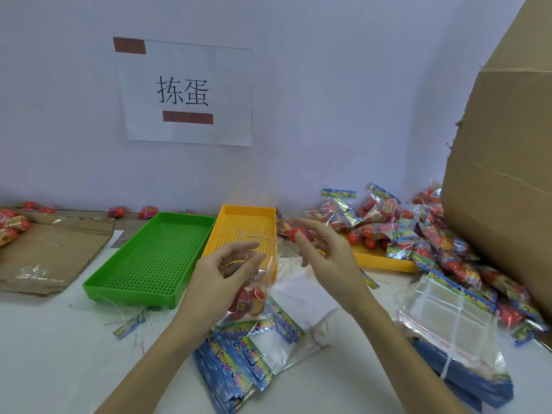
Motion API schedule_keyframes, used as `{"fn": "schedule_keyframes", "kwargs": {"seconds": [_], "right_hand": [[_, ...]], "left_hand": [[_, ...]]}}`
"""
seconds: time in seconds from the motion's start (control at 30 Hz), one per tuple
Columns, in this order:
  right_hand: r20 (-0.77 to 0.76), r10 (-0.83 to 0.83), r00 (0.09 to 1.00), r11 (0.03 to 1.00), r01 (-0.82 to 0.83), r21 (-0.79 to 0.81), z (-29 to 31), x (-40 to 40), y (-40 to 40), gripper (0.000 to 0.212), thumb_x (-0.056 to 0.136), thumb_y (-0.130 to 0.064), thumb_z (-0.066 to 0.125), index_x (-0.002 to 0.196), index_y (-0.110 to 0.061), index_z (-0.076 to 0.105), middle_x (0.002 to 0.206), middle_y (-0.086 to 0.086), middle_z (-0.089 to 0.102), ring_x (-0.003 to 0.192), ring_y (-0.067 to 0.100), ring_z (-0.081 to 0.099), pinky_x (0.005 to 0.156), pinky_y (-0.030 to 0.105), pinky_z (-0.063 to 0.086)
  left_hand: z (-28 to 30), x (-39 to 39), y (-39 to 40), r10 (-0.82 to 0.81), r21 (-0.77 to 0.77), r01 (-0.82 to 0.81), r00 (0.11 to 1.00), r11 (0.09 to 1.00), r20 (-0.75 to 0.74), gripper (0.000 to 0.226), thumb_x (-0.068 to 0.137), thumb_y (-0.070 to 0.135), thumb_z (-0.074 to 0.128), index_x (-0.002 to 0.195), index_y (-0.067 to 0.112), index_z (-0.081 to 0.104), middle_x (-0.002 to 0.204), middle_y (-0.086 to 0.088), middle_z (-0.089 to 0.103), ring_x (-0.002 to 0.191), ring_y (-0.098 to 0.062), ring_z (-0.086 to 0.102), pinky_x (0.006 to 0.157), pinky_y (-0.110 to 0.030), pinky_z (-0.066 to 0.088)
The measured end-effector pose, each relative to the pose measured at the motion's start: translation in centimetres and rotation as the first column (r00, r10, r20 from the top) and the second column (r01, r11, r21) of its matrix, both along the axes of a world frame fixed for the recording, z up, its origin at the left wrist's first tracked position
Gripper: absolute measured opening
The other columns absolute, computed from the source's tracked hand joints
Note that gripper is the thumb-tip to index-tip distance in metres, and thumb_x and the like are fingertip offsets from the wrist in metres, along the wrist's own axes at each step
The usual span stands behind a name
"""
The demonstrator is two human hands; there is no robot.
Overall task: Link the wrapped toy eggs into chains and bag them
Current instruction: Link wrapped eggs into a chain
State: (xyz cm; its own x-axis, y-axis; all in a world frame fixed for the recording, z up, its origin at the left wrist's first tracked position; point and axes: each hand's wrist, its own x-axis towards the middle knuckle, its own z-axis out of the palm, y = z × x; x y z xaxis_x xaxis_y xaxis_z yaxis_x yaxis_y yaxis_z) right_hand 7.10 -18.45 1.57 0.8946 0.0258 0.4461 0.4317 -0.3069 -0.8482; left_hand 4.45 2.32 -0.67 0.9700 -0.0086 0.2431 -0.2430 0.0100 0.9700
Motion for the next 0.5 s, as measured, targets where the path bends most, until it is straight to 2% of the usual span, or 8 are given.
{"fn": "schedule_keyframes", "kwargs": {"seconds": [0.1,0.13,0.2,0.33,0.5], "right_hand": [[0.108,0.056,0.993,0.995,-0.065,0.082,0.0,-1.7,1.2,0.037,0.090,-0.013,0.078,0.122,-0.024,0.062,0.101,-0.012,0.065,0.076,0.008,0.062,0.069,0.022,0.054],[0.147,0.068,0.987,0.994,-0.079,0.071,0.2,-2.0,1.3,0.036,0.090,-0.011,0.078,0.120,-0.023,0.063,0.104,-0.011,0.065,0.077,0.009,0.062,0.070,0.021,0.053],[0.217,0.086,0.972,0.996,-0.087,-0.006,0.5,-2.6,1.4,0.032,0.090,-0.008,0.077,0.117,-0.021,0.065,0.111,-0.002,0.064,0.081,0.014,0.064,0.073,0.023,0.054],[0.278,0.129,0.952,0.963,-0.053,-0.265,0.4,-3.2,1.0,0.029,0.092,-0.009,0.075,0.118,-0.021,0.069,0.114,-0.003,0.059,0.092,0.018,0.065,0.076,0.022,0.056],[0.246,0.169,0.955,0.927,-0.069,-0.369,0.8,-3.1,0.1,0.018,0.097,-0.012,0.068,0.113,-0.019,0.073,0.109,-0.006,0.063,0.093,0.011,0.065,0.077,0.016,0.053]], "left_hand": [[0.1,-0.2,-0.3,0.007,0.007,-0.007,1.000,1.000,0.012,0.025,0.089,0.030,0.078,0.113,0.025,0.077,0.108,0.000,0.079,0.096,-0.018,0.078,0.086,-0.031,0.060],[0.3,-0.3,-0.4,-0.001,0.005,0.001,1.000,1.000,0.024,0.028,0.087,0.031,0.077,0.113,0.024,0.077,0.107,0.000,0.079,0.094,-0.017,0.078,0.083,-0.029,0.060],[0.4,-0.7,-0.7,-0.034,0.008,0.034,0.998,0.999,0.057,0.031,0.084,0.031,0.076,0.114,0.023,0.076,0.105,0.000,0.080,0.091,-0.016,0.078,0.079,-0.023,0.059],[0.4,-0.9,-1.2,-0.089,-0.007,0.090,0.991,0.996,0.097,0.035,0.082,0.026,0.079,0.116,0.024,0.076,0.109,0.005,0.080,0.097,-0.013,0.077,0.084,-0.021,0.059],[0.2,-1.0,-1.3,-0.121,-0.032,0.126,0.985,0.992,0.125,0.032,0.085,0.022,0.076,0.117,0.020,0.076,0.110,0.001,0.080,0.103,-0.017,0.076,0.086,-0.021,0.058]]}}
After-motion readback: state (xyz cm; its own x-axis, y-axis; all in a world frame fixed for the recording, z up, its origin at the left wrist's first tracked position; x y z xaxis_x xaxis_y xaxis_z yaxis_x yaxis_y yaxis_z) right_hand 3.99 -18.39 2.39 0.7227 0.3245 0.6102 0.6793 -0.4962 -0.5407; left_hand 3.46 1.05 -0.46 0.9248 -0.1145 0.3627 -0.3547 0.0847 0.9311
